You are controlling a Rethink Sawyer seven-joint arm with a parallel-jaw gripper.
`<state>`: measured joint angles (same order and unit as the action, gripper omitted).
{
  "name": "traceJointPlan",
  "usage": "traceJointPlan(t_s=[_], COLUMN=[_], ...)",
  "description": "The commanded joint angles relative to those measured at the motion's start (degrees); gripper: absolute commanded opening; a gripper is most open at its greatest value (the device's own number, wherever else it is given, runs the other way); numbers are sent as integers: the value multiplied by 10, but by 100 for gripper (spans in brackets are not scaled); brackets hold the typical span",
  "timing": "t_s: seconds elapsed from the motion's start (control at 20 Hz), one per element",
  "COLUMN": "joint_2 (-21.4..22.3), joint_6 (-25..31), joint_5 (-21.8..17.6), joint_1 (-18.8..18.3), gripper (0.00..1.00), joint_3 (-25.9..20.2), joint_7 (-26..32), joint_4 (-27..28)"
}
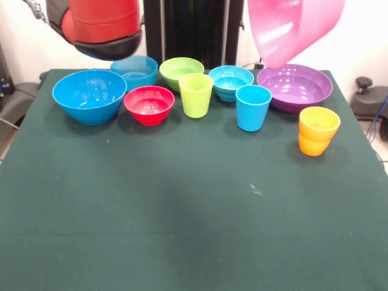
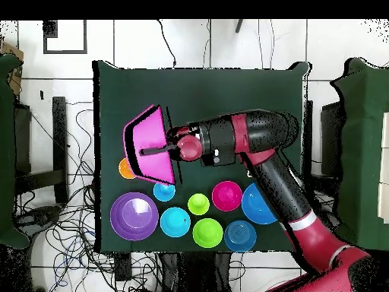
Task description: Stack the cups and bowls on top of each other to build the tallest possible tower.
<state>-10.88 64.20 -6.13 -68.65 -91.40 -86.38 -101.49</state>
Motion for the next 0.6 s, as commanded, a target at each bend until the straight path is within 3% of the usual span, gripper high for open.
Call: traceJointPlan(t_s=[0.05,0.4,0.6], joint_2=[-61,-102,-102], joint_6=[-130,-251,-251], joint_5=[-37,-26,-11], joint_1=[49,72,75], gripper=[100,100,100], joint_3=[29,-9,-12], joint_7=[58,21,19], joint_4=[-21,-75,-84])
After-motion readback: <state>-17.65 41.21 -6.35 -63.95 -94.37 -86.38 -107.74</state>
